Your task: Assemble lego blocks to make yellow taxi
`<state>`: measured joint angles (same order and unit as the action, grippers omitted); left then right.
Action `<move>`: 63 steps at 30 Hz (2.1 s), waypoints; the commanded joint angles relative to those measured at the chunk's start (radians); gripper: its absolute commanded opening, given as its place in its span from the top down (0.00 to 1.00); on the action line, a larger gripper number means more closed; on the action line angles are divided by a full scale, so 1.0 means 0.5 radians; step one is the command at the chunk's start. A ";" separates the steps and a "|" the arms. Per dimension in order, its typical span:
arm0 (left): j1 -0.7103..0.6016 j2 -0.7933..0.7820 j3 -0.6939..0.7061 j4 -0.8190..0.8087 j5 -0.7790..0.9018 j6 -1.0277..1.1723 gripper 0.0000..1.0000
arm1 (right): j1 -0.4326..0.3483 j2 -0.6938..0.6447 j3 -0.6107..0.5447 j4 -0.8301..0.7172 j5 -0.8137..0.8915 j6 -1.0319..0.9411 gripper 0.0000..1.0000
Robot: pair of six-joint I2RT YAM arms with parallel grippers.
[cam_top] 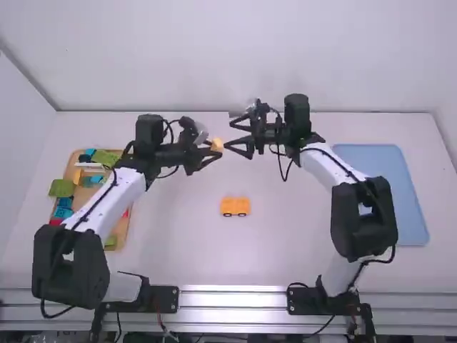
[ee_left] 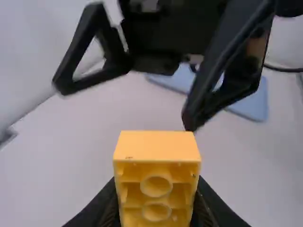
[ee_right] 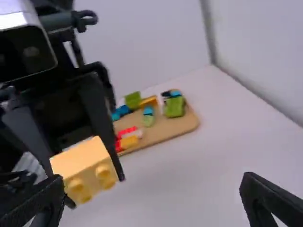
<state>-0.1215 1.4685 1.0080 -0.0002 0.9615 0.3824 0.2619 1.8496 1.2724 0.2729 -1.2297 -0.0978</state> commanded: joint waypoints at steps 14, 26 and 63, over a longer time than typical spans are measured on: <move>-0.006 -0.020 -0.279 0.674 0.351 -0.445 0.75 | 0.032 0.019 0.045 0.014 -0.639 -0.240 0.24; -0.011 -0.020 -0.280 0.745 0.417 -0.474 0.75 | 0.108 0.019 0.045 0.016 -0.639 -0.240 0.41; -0.011 -0.020 -0.291 0.263 -0.504 -0.460 0.01 | -0.015 -0.175 0.047 -0.192 0.977 0.250 0.92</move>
<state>-0.1219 1.4685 0.8680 0.1410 0.8600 0.1490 0.2546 1.8366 1.2724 0.1989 -0.9897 0.0315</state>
